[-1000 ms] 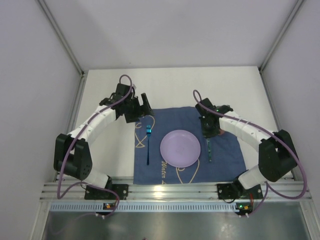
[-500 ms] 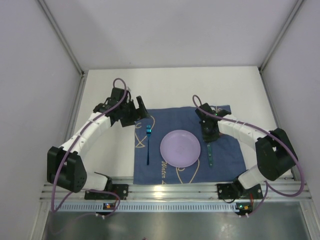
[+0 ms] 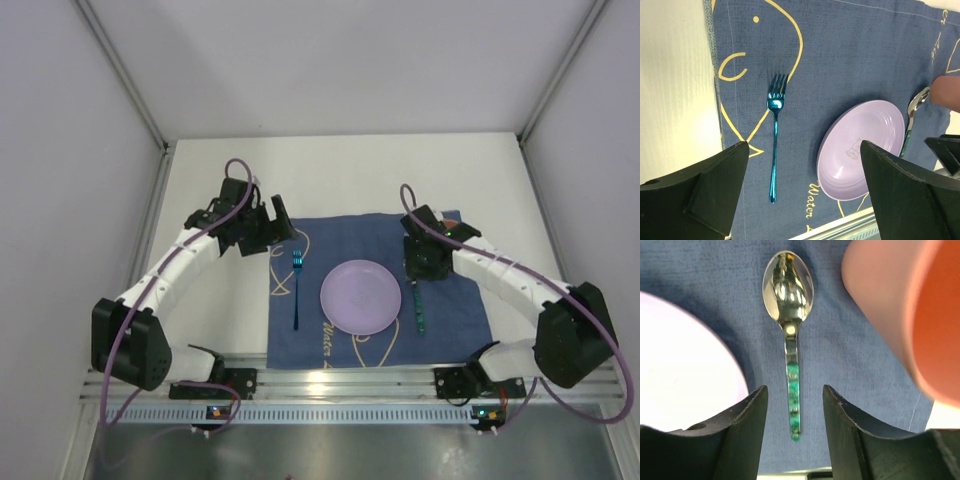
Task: Set the dinner table for one person
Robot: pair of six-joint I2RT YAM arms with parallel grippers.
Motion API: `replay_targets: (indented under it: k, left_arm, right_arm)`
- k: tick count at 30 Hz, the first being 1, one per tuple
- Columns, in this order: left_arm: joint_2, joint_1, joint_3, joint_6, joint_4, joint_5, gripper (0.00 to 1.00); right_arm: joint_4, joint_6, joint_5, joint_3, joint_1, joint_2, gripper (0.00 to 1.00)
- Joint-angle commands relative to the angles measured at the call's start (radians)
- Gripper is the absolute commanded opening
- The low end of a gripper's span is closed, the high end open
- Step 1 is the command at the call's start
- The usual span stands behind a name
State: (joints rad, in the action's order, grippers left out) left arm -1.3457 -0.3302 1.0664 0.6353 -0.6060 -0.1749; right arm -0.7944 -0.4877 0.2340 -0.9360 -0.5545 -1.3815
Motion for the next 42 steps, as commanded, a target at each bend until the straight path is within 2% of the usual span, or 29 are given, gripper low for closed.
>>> replay_targets:
  k: [1,6,11,12,14,15,16,19,20,21,22,24,25,26,30,33,36,39,42]
  left_arm:
    - [0.011,-0.004,-0.008,-0.026,0.011,-0.008,0.98]
    - [-0.041,-0.003,0.047,-0.077,0.005,0.020,0.98]
    - [-0.066,0.002,0.079,-0.160,0.031,0.155,0.98]
    - [-0.061,0.005,0.067,-0.180,0.055,0.166,0.98]
    - [-0.034,0.006,0.057,-0.213,0.087,0.290,0.98]
    - [-0.018,0.006,0.043,-0.224,0.135,0.322,0.98]
    - [0.002,0.006,0.023,-0.236,0.175,0.377,0.98]
    - [0.129,0.005,-0.147,-0.333,0.453,0.477,0.99]
    - [0.181,0.005,-0.211,-0.409,0.538,0.553,0.99]
    - [0.206,0.005,-0.349,-0.445,0.630,0.598,0.99]
    - [0.221,0.008,-0.415,-0.495,0.820,0.627,0.99]
    - [0.231,0.037,-0.573,-0.532,0.998,0.617,0.98]
    - [0.218,0.051,-0.607,-0.539,1.113,0.602,0.98]
    - [0.194,0.089,-0.629,-0.531,1.153,0.580,0.98]
    - [0.028,0.203,-0.663,-0.487,1.287,0.428,0.98]
    - [-0.126,0.244,-0.637,-0.513,1.348,0.381,0.99]
    - [-0.168,0.247,-0.579,-0.592,1.333,0.341,0.98]
    - [-0.213,0.273,-0.652,-0.605,1.535,0.319,0.98]
    - [-0.196,0.321,-0.733,-0.571,1.598,0.230,0.98]
  right_arm:
    - [-0.046,-0.041,0.027,0.009,-0.021,0.107,0.49]
    - [-0.068,-0.061,0.013,0.025,-0.080,0.252,0.50]
    - [-0.042,-0.058,0.007,0.013,-0.171,0.441,0.51]
    - [-0.029,-0.049,0.004,0.012,-0.192,0.532,0.53]
    - [-0.013,-0.045,0.004,0.008,-0.196,0.623,0.61]
    - [-0.012,-0.052,0.017,0.005,-0.196,0.700,0.75]
    - [-0.011,-0.054,0.042,0.005,-0.196,0.732,0.81]
    - [0.003,-0.064,0.111,0.025,-0.196,0.821,0.89]
    - [0.012,-0.071,0.128,0.031,-0.196,0.840,0.91]
    - [0.017,-0.066,0.136,0.048,-0.196,0.873,0.92]
    - [0.033,-0.055,0.136,0.055,-0.196,0.887,0.93]
    - [0.041,-0.042,0.140,0.063,-0.196,0.918,0.94]
    - [0.041,-0.038,0.149,0.062,-0.194,0.924,0.94]
    - [0.043,-0.040,0.156,0.056,-0.196,0.930,0.94]
    - [0.038,-0.017,0.168,0.014,-0.196,0.937,0.97]
    - [0.026,0.000,0.176,-0.012,-0.196,0.912,1.00]
    - [0.003,0.004,0.180,-0.043,-0.194,0.871,1.00]
    - [-0.005,0.005,0.183,-0.064,-0.197,0.837,1.00]
    - [-0.003,0.008,0.183,-0.083,-0.196,0.809,1.00]
